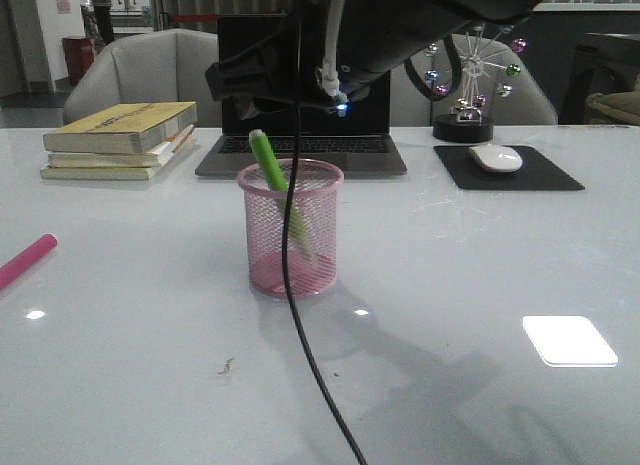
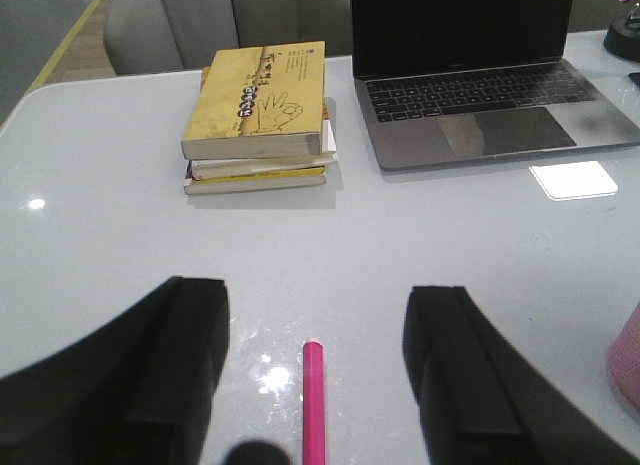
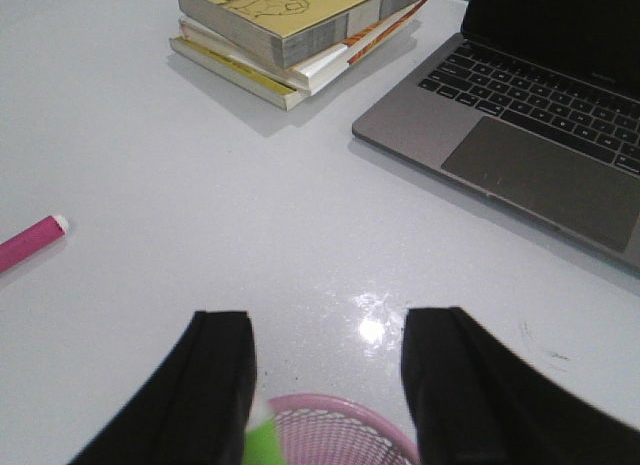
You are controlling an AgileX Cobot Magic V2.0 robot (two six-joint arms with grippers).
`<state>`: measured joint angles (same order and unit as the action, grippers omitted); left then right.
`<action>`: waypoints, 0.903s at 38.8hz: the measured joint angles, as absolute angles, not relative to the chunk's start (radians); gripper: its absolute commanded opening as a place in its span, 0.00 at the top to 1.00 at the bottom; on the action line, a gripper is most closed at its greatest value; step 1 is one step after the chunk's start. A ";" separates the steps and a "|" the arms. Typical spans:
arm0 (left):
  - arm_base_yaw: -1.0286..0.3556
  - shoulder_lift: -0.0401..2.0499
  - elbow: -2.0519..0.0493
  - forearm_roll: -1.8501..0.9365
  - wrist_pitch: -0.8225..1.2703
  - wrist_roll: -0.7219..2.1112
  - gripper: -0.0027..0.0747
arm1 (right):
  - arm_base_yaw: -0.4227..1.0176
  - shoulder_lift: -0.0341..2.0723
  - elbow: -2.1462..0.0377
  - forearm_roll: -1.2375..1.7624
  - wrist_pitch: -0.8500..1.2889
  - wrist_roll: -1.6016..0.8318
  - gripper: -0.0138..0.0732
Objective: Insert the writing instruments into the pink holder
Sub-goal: 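Lower the green marker into the pink holder and open the right gripper, then withdraw the right gripper away from the holder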
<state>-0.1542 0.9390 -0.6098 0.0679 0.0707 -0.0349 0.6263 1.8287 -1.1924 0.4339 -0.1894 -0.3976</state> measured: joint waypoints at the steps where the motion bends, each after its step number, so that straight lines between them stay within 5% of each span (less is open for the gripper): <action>1: -0.154 0.939 -0.610 0.070 0.071 -0.035 0.40 | 0.626 1.829 -1.192 0.431 -0.189 -0.398 0.30; 10: -0.154 0.939 -0.610 0.081 0.071 -0.035 0.40 | 0.626 1.829 -1.192 0.408 -0.195 -0.404 0.30; 21: -0.154 0.939 -0.610 0.082 0.071 -0.035 0.40 | 0.593 1.696 -1.190 0.402 0.049 -0.432 0.30; 35: -0.154 0.939 -0.610 0.082 0.071 -0.035 0.40 | 0.330 1.413 -1.189 0.392 0.253 -0.434 0.30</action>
<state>-0.1542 0.9390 -0.6098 0.0822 0.0707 -0.0349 0.3297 1.4131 -1.1893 0.3923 0.2535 -0.4343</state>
